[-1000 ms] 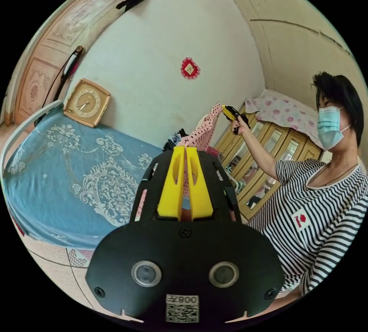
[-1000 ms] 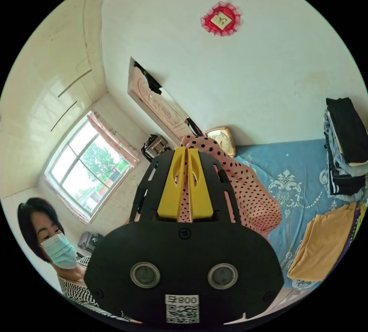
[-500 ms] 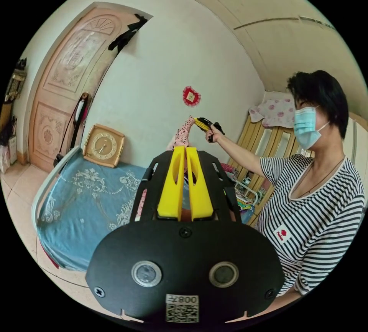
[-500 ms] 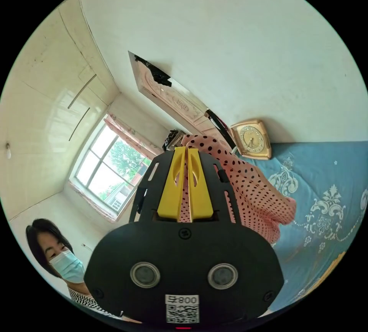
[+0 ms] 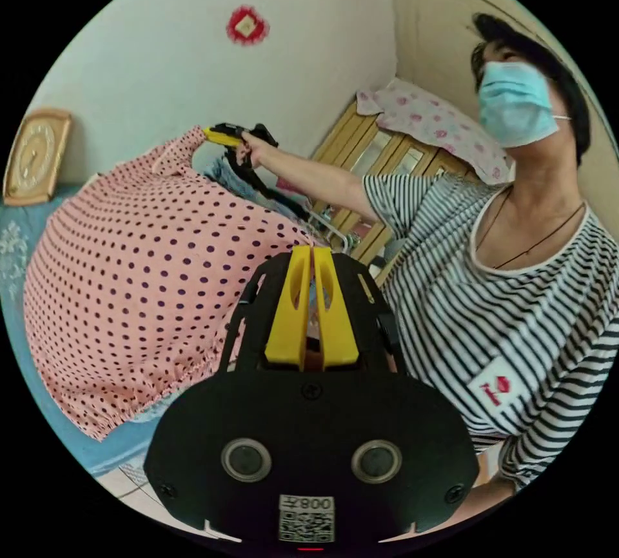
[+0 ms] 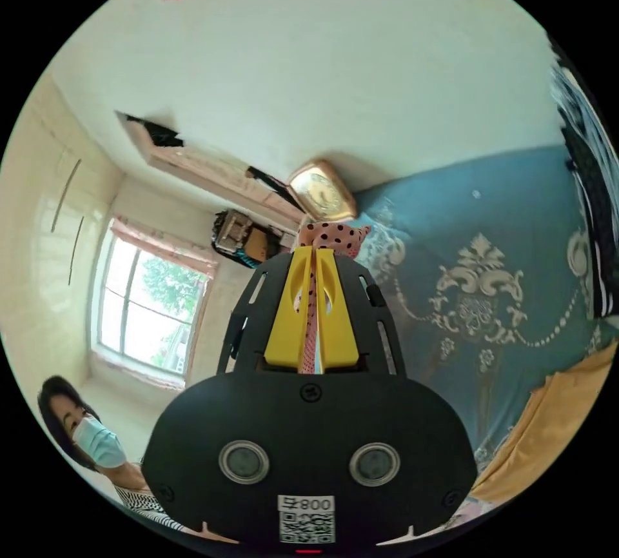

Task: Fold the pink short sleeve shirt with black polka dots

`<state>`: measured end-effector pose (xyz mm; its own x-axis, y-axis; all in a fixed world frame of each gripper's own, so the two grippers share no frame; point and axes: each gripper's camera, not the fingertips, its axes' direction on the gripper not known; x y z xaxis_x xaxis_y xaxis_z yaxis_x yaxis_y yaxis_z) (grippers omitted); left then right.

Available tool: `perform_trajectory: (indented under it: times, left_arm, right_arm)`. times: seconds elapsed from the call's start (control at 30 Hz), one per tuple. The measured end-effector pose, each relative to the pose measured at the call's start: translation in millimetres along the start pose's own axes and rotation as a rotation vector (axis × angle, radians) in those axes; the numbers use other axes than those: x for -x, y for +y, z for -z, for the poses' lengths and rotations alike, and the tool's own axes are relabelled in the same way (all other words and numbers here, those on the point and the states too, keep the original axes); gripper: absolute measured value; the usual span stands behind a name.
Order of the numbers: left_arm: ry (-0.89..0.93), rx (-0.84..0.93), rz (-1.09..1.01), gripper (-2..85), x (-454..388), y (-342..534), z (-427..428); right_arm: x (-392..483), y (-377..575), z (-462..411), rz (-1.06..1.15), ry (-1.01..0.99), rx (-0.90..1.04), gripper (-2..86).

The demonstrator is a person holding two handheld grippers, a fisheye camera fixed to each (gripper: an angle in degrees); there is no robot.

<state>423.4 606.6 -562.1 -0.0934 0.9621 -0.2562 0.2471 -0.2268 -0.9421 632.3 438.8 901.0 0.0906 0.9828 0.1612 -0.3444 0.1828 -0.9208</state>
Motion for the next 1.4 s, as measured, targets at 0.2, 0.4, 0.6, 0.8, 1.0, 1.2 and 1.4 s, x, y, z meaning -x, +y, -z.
perform_trajectory:
  times: [0.2, 0.4, 0.6, 0.8, 1.0, 1.2, 1.4]
  left_arm:
    - [0.106, 0.279, 0.3, 0.5, 97.1, 45.9, -193.1]
    - [0.039, 0.52, 0.403, 1.4, 140.0, 81.7, -308.8]
    - [0.027, 0.47, 0.44, 3.5, 161.8, 94.3, -334.3]
    - [-0.011, 0.438, 0.473, 5.4, 180.1, 112.0, -352.3]
    - [-0.029, 0.424, 0.452, 5.9, 186.5, 122.7, -362.2]
    - [-0.215, 0.253, 0.63, 6.4, 217.3, 166.2, -280.8]
    - [-0.466, 0.038, 0.89, 7.1, 264.5, 226.2, -179.3]
  right_arm:
    - [-107.8, 71.2, -51.3, -0.288, 0.158, 0.027, 0.2]
    - [-141.9, 151.8, -75.5, -0.388, 0.211, 0.012, 0.4]
    - [-84.2, 265.2, -145.5, -0.193, 0.224, 0.267, 2.3]
    - [-35.2, 420.7, -196.7, -0.273, 0.113, 0.373, 5.6]
    - [-6.0, 505.2, -224.7, -0.327, 0.138, 0.415, 7.3]
    - [12.7, 549.4, -269.6, -0.319, 0.215, 0.502, 8.2]
    - [23.0, 585.6, -296.6, -0.348, 0.23, 0.543, 5.9]
